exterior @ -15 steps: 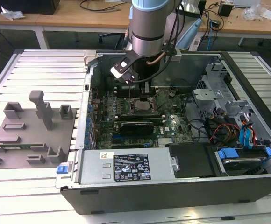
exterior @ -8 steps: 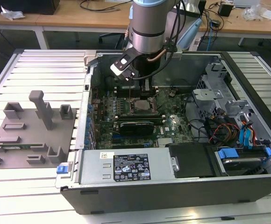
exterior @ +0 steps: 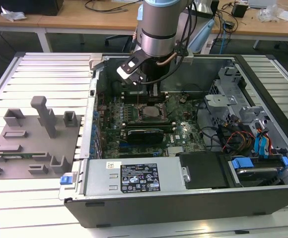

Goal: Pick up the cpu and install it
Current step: 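Place the cpu into insertion slot, then close the cpu cover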

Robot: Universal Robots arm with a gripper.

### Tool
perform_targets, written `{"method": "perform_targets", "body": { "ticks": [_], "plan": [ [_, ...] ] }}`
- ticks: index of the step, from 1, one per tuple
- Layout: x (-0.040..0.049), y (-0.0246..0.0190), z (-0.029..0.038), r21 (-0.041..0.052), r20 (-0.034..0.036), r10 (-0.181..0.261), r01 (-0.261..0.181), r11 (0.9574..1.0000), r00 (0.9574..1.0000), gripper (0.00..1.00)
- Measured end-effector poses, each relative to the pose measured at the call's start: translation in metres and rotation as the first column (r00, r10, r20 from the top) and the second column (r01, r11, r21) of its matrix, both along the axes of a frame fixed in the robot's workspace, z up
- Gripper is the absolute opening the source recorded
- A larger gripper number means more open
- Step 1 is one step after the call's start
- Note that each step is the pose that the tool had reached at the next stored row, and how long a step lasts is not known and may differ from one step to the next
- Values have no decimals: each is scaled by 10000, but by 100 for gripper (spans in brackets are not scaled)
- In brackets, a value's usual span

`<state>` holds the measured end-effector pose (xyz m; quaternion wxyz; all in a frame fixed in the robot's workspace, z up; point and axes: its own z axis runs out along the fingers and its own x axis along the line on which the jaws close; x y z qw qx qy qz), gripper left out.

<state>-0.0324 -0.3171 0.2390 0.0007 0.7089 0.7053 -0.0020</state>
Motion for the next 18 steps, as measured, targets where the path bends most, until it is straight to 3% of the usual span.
{"method": "perform_targets", "body": {
  "ticks": [4, 18],
  "plan": [
    [43, 0, 0, 0, 0, -1, 1, 10000, 10000, 11],
    [44, 0, 67, -2, -1, -2, 2, 10000, 10000, 11]
  ]
}}
